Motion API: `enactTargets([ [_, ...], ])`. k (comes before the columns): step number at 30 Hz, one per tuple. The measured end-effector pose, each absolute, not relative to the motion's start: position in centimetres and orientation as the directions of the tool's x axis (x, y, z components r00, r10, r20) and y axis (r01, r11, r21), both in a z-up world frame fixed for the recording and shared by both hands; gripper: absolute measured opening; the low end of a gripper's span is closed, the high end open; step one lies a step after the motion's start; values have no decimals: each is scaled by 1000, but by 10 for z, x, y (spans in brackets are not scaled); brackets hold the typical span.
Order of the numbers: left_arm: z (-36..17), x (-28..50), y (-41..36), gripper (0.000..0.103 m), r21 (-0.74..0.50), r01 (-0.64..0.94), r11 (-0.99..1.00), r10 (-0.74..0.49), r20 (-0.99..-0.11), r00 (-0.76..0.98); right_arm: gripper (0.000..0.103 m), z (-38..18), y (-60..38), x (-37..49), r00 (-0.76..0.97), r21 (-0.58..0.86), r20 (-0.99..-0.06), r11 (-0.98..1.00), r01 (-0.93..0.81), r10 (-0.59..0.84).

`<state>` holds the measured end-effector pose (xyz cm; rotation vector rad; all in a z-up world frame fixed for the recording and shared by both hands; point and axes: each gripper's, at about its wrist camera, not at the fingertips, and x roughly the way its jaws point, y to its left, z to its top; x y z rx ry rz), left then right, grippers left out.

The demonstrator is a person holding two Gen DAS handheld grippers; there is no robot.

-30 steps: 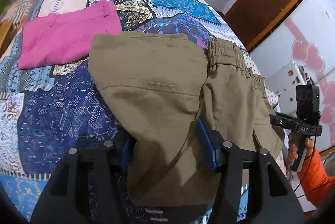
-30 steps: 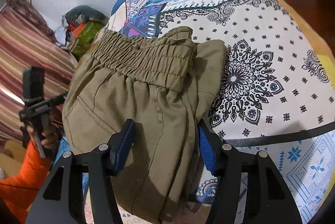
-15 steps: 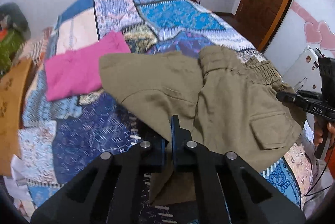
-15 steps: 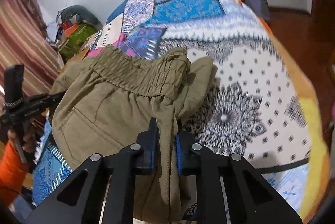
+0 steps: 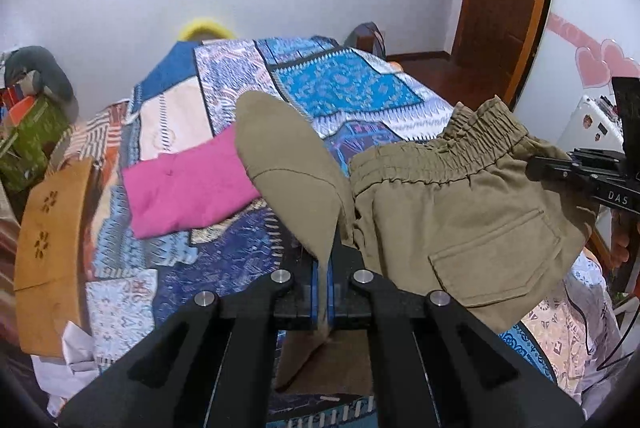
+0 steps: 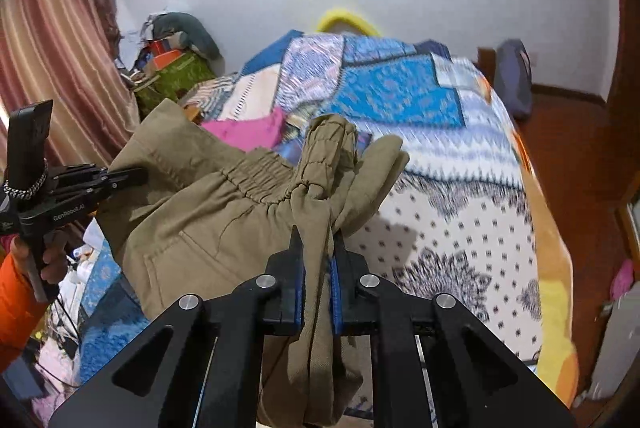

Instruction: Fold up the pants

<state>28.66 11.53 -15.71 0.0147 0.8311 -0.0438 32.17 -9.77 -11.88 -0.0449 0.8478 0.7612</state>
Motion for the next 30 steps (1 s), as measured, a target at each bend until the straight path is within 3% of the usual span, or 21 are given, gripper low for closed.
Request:
enactTargets([
  [17, -111, 293, 197, 3, 18, -93, 995, 81, -684, 725, 8, -77, 5, 346, 434, 183, -625, 662, -727, 649],
  [30, -111, 319, 253, 3, 38, -193, 980, 167, -677, 717, 8, -73, 69, 371, 429, 144, -605, 622, -769, 670],
])
